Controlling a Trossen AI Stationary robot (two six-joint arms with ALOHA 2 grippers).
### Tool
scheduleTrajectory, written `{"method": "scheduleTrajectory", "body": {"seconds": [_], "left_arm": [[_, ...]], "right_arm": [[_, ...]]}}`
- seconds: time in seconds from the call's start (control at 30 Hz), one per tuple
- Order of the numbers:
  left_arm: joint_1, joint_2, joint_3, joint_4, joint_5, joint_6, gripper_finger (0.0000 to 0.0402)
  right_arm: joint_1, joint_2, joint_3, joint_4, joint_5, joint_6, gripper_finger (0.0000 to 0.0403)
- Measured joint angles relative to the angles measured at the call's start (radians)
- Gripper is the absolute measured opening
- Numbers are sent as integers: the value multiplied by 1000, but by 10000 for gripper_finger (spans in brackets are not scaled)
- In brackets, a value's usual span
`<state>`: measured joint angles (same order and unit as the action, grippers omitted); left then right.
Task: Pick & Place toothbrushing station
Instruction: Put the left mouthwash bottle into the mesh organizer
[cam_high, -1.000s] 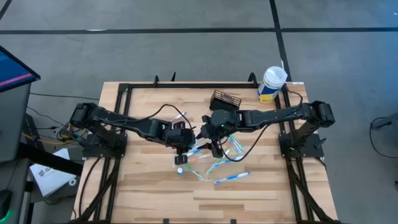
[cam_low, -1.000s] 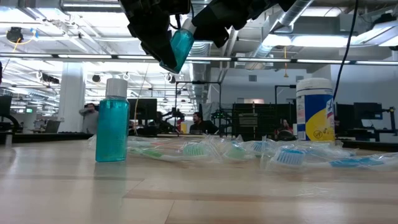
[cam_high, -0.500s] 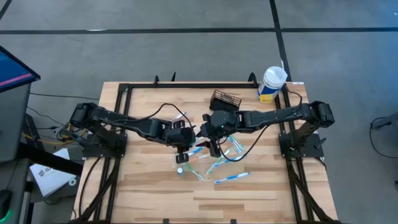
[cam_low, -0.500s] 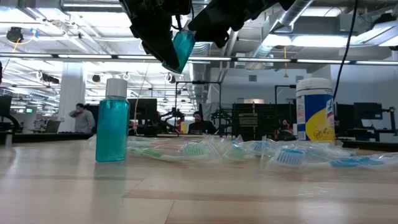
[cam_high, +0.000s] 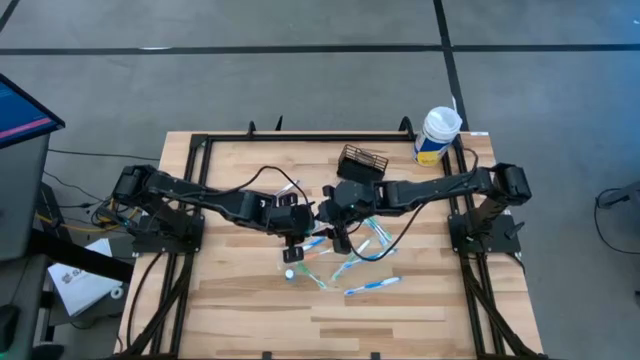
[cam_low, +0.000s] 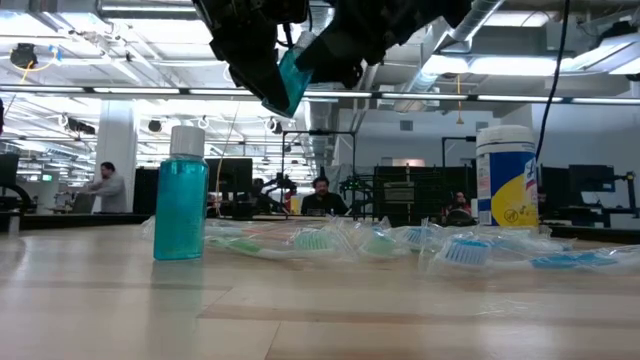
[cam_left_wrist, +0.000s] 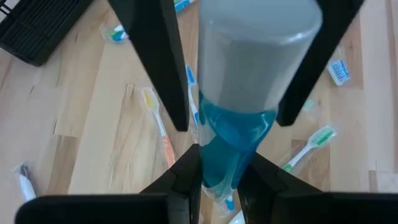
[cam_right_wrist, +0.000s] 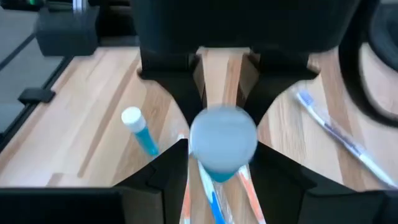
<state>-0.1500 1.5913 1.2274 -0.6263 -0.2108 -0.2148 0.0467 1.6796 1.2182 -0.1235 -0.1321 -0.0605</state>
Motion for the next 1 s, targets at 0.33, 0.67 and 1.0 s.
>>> {"method": "scheduleTrajectory", "body": {"seconds": [0.33, 0.67, 1.0], "left_arm": [[0, 0, 0, 6, 1, 0, 67], [0, 0, -1, 6, 5, 0, 67], [-1, 1, -1, 7, 8, -1, 67]], "right_arm": [[1, 44, 4, 59, 0, 0, 141], [5, 35, 53, 13, 0, -4, 107], [10, 36, 58, -19, 3, -21, 103]]}}
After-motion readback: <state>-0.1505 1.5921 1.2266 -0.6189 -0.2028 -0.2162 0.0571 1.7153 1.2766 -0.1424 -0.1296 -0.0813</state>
